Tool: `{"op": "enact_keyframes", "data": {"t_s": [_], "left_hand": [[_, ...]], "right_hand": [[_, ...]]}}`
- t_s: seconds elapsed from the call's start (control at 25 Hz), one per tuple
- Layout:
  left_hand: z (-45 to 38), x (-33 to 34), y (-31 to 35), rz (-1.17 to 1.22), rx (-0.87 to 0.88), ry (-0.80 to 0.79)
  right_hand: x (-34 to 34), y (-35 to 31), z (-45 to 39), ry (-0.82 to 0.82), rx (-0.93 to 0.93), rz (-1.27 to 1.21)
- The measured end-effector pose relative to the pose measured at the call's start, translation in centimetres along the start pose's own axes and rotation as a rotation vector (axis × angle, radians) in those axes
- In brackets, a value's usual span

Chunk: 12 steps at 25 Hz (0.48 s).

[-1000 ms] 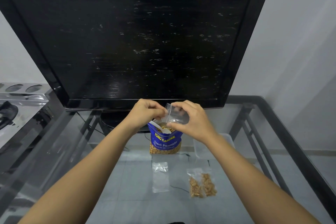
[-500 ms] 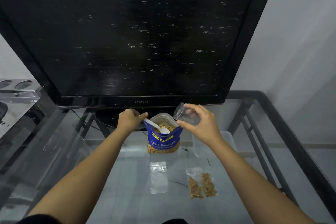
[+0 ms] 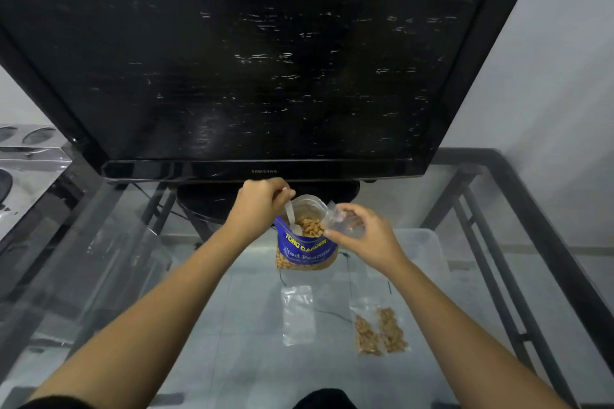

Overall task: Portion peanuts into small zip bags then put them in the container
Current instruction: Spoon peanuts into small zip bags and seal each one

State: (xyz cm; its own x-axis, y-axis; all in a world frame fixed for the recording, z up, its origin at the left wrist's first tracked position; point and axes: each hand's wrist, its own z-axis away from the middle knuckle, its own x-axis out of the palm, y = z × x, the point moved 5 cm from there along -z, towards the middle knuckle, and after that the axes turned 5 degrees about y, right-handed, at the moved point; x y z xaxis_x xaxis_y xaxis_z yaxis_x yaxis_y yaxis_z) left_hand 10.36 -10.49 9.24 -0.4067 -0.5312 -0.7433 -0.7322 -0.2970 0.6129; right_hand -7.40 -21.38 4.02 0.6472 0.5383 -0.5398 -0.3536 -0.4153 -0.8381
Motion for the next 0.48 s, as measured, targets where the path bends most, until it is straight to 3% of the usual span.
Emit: {"op": "enact_keyframes", "data": {"t_s": [0.12, 0.28, 0.36, 0.48], "left_hand": [[1.3, 2.0, -2.2, 0.088, -0.207, -0.023], [1.6, 2.5, -4.7, 0.291, -0.595, 0.115], [1.7, 2.5, -4.8, 0.335, -0.620, 0.131], [2.0, 2.8, -3.8, 0.381, -0.486, 0.037]], "right_hand": [[0.7, 0.5, 0.2, -0.015, 0.031, 0.006], [0.6, 0.4, 0.3, -0.006, 0.071, -0.020], [0.4, 0.2, 0.4, -0.006, 0.086, -0.022], [0.4, 0.1, 0.5, -0.010, 0.116, -0.032]]}}
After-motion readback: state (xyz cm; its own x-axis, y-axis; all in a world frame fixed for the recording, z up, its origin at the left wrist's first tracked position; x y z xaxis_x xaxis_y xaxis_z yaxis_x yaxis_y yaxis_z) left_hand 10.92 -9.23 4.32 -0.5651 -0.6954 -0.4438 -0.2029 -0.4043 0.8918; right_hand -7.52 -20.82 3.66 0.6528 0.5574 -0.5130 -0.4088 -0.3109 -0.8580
